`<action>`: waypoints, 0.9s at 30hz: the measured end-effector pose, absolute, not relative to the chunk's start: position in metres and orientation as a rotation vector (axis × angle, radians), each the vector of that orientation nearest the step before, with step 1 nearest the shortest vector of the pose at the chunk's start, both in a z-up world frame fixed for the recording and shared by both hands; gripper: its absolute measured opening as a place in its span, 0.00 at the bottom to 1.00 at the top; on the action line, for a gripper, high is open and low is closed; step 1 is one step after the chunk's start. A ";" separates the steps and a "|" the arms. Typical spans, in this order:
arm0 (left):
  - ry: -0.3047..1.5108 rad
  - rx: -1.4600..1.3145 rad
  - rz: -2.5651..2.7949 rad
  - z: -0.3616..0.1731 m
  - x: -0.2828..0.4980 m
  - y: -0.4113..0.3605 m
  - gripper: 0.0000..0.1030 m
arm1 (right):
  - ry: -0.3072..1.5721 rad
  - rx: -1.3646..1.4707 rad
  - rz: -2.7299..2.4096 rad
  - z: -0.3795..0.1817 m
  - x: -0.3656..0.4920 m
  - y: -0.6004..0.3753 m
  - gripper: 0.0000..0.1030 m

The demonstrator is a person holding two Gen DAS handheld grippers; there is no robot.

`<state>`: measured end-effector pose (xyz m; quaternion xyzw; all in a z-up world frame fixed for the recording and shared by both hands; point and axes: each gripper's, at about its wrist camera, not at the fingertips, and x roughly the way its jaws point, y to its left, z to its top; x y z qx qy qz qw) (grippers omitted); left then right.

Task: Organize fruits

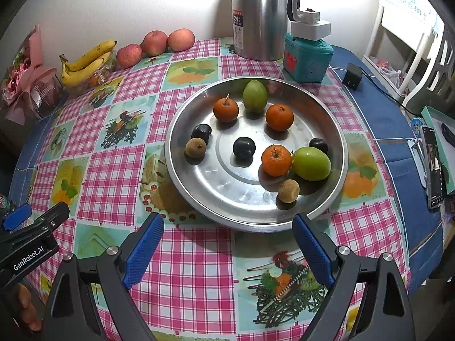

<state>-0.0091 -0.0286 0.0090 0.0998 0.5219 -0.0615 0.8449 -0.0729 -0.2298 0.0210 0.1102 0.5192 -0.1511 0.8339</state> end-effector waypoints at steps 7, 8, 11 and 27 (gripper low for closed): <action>1.105 0.211 -0.131 0.008 -0.008 -0.028 0.87 | 1.113 0.218 -0.320 0.021 -0.072 -0.228 0.89; 1.105 0.211 -0.132 0.008 -0.008 -0.028 0.87 | 1.114 0.216 -0.321 0.021 -0.072 -0.228 0.89; 1.105 0.213 -0.130 0.008 -0.008 -0.028 0.87 | 1.118 0.211 -0.320 0.021 -0.072 -0.228 0.89; 1.110 0.224 -0.122 0.007 -0.008 -0.028 0.87 | 1.116 0.218 -0.319 0.021 -0.073 -0.229 0.89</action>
